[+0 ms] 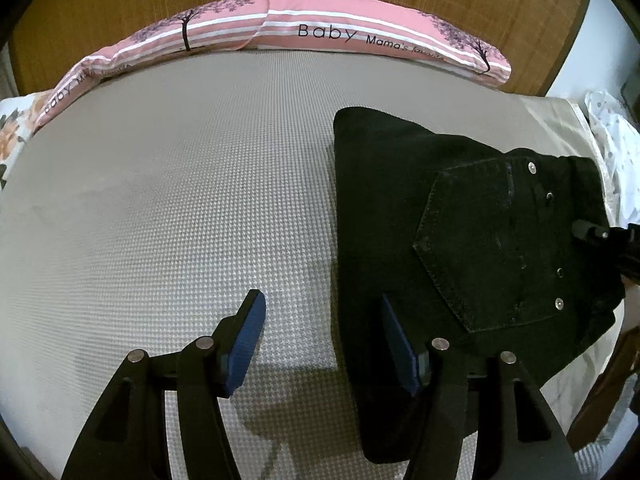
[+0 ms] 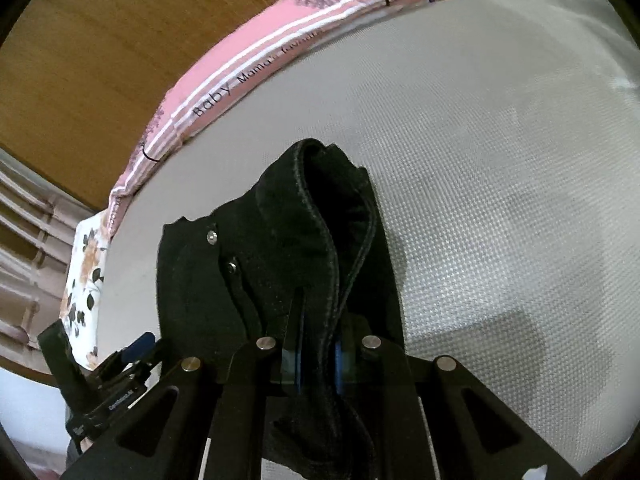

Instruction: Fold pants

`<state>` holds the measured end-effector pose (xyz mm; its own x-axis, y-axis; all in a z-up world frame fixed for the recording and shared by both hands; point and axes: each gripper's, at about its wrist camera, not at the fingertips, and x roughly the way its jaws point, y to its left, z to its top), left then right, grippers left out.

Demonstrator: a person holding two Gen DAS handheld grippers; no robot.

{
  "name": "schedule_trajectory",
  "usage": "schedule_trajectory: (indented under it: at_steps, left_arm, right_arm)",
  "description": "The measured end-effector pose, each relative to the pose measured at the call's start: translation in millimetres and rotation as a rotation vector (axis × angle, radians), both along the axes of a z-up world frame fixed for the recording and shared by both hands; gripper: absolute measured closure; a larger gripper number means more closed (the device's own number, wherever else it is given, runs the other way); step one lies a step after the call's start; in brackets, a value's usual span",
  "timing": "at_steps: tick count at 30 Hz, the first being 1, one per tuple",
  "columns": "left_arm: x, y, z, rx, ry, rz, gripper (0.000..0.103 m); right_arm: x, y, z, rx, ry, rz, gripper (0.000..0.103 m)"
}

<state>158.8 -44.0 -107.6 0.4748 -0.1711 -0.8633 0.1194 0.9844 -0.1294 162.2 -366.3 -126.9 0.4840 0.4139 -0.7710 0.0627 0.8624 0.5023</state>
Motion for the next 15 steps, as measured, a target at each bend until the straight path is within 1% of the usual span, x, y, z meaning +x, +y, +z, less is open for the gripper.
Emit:
schedule_trajectory:
  at_steps: [3, 6, 9, 11, 12, 13, 15]
  left_arm:
    - [0, 1, 1, -0.02, -0.007, -0.002, 0.043]
    - [0, -2, -2, -0.021, -0.006, -0.014, 0.042]
    - [0, -5, -5, -0.001, -0.011, -0.02, 0.042]
    - [0, -6, -7, 0.009, -0.012, -0.02, 0.042]
    - [0, -6, -8, 0.008, -0.013, -0.019, 0.042]
    - [0, -6, -8, 0.01, -0.013, -0.019, 0.042]
    - [0, -6, -8, 0.014, -0.012, -0.015, 0.042]
  right_arm:
    - [-3, -2, 6, -0.037, -0.032, -0.005, 0.094]
    - [-3, -14, -9, 0.012, -0.002, -0.049, 0.094]
    - [-1, -12, -19, -0.04, -0.009, -0.041, 0.092]
    - [-1, -13, -21, -0.026, -0.008, -0.048, 0.09]
    - [-2, -12, -20, -0.035, -0.011, -0.043, 0.087]
    - [-3, -12, -19, -0.061, -0.007, -0.045, 0.075]
    - [-6, -10, -18, -0.083, -0.007, -0.047, 0.071]
